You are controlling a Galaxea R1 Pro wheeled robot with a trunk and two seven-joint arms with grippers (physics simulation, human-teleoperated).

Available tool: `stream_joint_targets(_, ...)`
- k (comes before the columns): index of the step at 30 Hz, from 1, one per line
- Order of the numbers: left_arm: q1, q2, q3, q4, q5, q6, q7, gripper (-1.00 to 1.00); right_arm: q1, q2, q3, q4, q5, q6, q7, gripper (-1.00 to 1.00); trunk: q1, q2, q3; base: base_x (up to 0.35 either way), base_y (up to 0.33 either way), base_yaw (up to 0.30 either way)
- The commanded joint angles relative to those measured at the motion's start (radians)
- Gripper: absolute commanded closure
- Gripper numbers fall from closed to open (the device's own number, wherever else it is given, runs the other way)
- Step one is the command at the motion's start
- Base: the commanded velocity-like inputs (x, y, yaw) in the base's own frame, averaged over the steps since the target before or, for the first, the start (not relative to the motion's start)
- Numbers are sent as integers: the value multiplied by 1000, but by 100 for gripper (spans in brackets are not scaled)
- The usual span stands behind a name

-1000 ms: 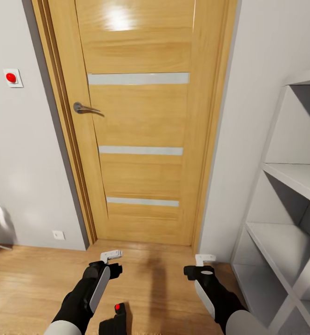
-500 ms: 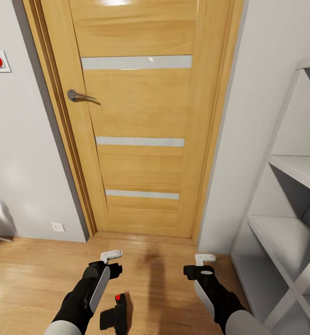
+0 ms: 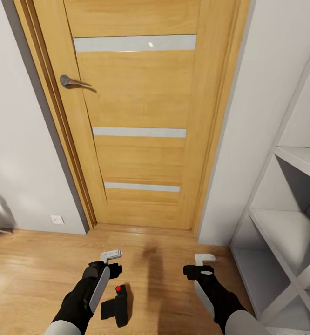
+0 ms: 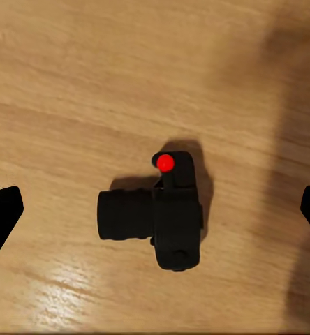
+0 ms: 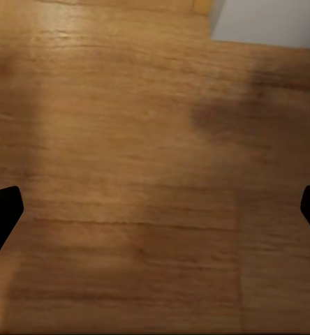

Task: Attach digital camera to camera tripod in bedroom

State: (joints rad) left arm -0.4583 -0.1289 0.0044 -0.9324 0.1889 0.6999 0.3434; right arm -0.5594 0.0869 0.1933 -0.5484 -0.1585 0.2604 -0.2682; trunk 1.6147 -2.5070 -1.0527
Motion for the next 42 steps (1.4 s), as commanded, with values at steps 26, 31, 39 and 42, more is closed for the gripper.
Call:
stream_joint_targets(26, 0, 0, 0, -2, 11, 3, 8, -100, -1, -1, 8, -1, -10, 2, -8, -100, 11, -7, -102, 0, 0, 0)
stream_joint_targets(31, 0, 0, 0, -3, 11, 2, 8, -100, -1, -2, 7, -1, -10, 3, -8, -100, 14, -8, -121, 0, 0, 0)
stream_joint_targets(39, 0, 0, 0, -3, 11, 2, 8, -100, -1, -2, 7, -1, -10, 3, -8, -100, 17, -10, -152, 0, 0, 0)
stream_joint_targets(42, 0, 0, 0, -3, 11, 2, 8, -100, -1, -3, 7, -1, -10, 3, -8, -100, 19, -10, -163, 0, 0, 0)
